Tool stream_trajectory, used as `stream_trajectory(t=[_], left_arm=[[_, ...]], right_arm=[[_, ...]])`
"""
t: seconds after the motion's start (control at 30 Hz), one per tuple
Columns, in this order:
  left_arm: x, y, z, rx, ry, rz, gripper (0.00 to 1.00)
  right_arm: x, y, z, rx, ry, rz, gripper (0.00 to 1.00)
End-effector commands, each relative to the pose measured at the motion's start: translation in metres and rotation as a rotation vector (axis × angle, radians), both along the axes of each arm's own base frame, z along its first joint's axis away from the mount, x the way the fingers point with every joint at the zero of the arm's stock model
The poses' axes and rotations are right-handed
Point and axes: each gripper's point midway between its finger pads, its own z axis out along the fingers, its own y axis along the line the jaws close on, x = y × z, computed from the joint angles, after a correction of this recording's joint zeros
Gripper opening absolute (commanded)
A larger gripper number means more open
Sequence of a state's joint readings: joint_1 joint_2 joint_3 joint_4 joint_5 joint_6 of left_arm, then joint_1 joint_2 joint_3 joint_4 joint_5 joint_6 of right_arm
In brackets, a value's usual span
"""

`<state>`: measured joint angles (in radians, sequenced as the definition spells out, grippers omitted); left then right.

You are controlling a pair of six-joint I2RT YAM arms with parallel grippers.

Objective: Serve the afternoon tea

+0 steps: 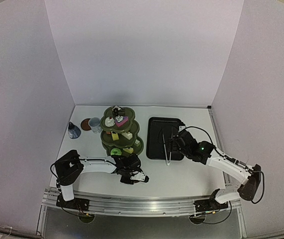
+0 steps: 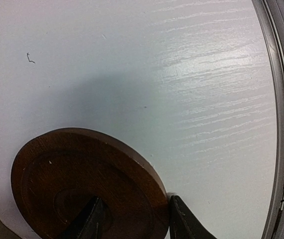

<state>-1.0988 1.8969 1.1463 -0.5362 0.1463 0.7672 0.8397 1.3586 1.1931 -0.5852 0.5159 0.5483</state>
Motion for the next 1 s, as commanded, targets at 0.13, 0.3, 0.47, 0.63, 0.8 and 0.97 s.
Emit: stream_trajectory(t=[0.13,0.3,0.47,0.63,0.8,0.97], left_arm=[[-0.006,0.001,-0.032,0.092,0.027,-0.044,0.46],[-0.011,0.008,-0.025,0.100,0.049,-0.027,0.50],[-0.006,0.003,0.013,0.062,0.019,0.004,0.67],[0.006,-0.010,0.068,-0.007,-0.021,0.071,0.79],[-0.017,0.011,0.122,-0.021,0.066,0.076,0.79],[-0.058,0.083,0.154,0.034,0.288,0.059,0.79]], right_arm=[[-0.008,0.001,0.006,0.035,-0.006,-0.005,0.83],[-0.009,0.001,0.006,0.035,0.002,-0.009,0.83],[-0.006,0.005,0.005,0.028,0.005,-0.004,0.83],[-0.001,0.016,-0.001,0.011,0.025,0.022,0.84],[0.004,0.024,-0.006,-0.006,0.037,0.035,0.84],[0.006,0.026,-0.006,-0.007,0.041,0.039,0.86]])
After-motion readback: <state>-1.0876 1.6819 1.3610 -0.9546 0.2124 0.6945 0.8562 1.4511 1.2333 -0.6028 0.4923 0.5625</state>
